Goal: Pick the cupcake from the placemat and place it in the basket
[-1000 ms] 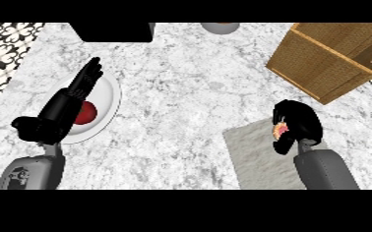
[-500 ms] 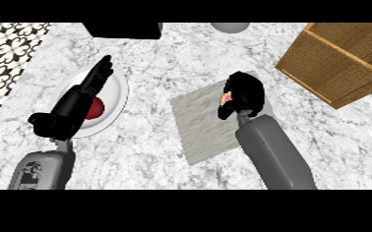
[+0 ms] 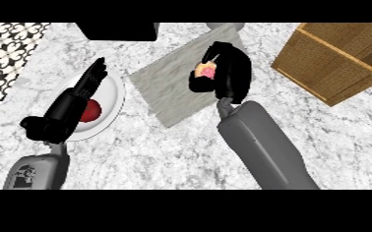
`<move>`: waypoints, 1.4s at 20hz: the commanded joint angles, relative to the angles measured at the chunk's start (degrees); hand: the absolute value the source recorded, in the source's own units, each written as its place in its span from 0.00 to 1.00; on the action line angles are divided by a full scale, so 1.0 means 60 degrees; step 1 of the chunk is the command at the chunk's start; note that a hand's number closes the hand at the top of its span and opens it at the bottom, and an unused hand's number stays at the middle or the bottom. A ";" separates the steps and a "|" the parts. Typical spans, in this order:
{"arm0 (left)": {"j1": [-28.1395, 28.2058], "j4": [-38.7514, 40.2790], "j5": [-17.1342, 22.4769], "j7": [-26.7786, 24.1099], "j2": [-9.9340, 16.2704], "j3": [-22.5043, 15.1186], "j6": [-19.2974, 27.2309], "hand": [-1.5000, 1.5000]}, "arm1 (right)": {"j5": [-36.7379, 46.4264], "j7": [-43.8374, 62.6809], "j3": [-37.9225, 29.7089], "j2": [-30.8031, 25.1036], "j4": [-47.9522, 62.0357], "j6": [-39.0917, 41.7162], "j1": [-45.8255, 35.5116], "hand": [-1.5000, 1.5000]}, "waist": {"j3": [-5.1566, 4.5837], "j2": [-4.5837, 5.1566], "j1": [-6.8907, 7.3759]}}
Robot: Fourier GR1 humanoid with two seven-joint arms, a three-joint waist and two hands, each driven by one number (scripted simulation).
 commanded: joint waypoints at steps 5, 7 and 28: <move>0.0242 -0.0412 0.0255 0.0338 0.0190 0.0255 -0.0188 0.50 | 0.1390 0.2659 0.0146 0.0020 -0.2019 0.0444 -0.0913 1.00 | -0.0005 -0.0018 -0.0193; 0.0211 -0.0800 0.0069 0.0816 -0.0112 -0.0024 0.0117 0.50 | 0.1968 0.3404 0.0233 0.0020 -0.3107 0.1318 -0.0431 1.00 | -0.0003 -0.0058 -0.0279; 0.0267 -0.0096 -0.0186 -0.0194 -0.0085 0.0116 0.0087 0.50 | 0.2218 0.1163 -0.4537 -0.2242 0.1814 -0.0117 -0.3606 1.00 | -0.0005 0.0065 -0.0099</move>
